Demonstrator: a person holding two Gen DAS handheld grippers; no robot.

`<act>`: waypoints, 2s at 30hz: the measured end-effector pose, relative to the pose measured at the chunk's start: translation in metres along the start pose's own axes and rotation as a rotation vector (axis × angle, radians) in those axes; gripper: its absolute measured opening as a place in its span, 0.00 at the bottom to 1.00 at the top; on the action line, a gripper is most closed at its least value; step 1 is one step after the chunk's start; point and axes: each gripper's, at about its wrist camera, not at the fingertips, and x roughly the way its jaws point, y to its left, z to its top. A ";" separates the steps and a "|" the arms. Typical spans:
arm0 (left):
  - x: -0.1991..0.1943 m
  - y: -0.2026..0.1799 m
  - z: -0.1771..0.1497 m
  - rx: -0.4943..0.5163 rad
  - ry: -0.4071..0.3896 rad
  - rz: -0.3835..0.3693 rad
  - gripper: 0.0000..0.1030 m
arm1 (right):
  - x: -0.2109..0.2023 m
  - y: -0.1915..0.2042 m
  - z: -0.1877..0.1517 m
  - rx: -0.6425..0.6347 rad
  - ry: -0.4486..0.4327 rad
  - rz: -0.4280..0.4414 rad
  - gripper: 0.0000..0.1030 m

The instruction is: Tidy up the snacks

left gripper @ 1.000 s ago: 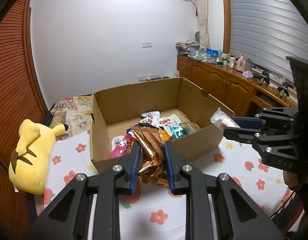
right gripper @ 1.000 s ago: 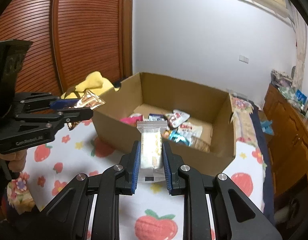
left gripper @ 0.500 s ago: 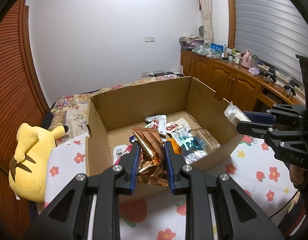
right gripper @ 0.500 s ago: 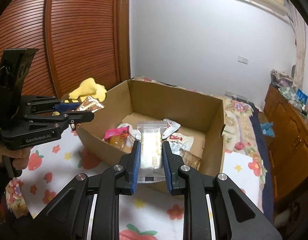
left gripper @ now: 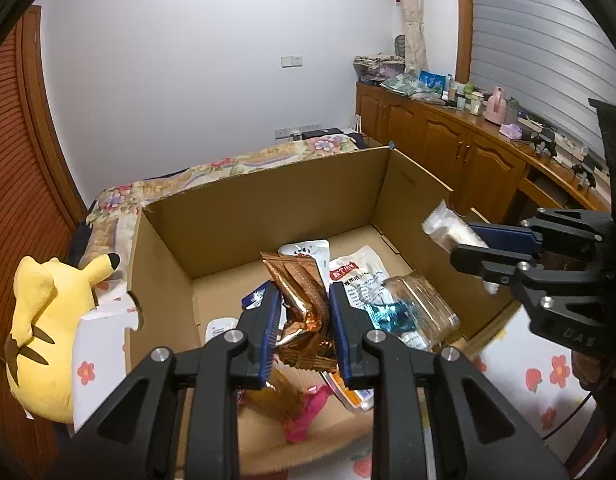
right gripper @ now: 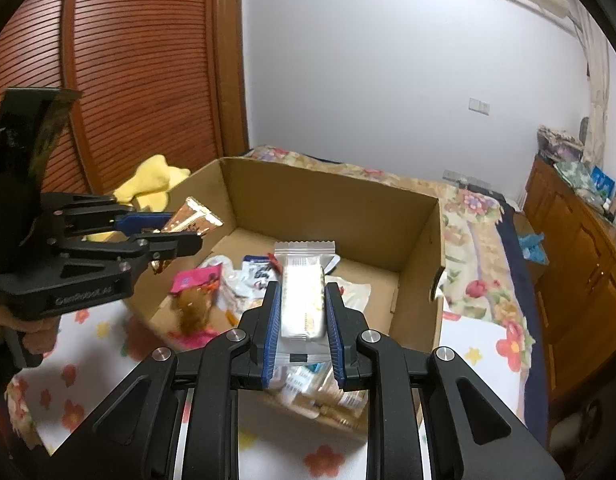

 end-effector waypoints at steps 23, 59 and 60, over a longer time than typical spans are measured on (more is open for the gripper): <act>-0.012 0.002 -0.005 -0.023 -0.036 0.027 0.41 | 0.006 -0.002 -0.007 0.088 0.001 -0.005 0.32; -0.175 -0.030 -0.065 -0.057 -0.340 0.177 0.87 | -0.148 0.061 -0.034 0.100 -0.296 -0.128 0.88; -0.178 -0.031 -0.068 -0.062 -0.345 0.183 0.89 | -0.151 0.063 -0.035 0.099 -0.303 -0.131 0.90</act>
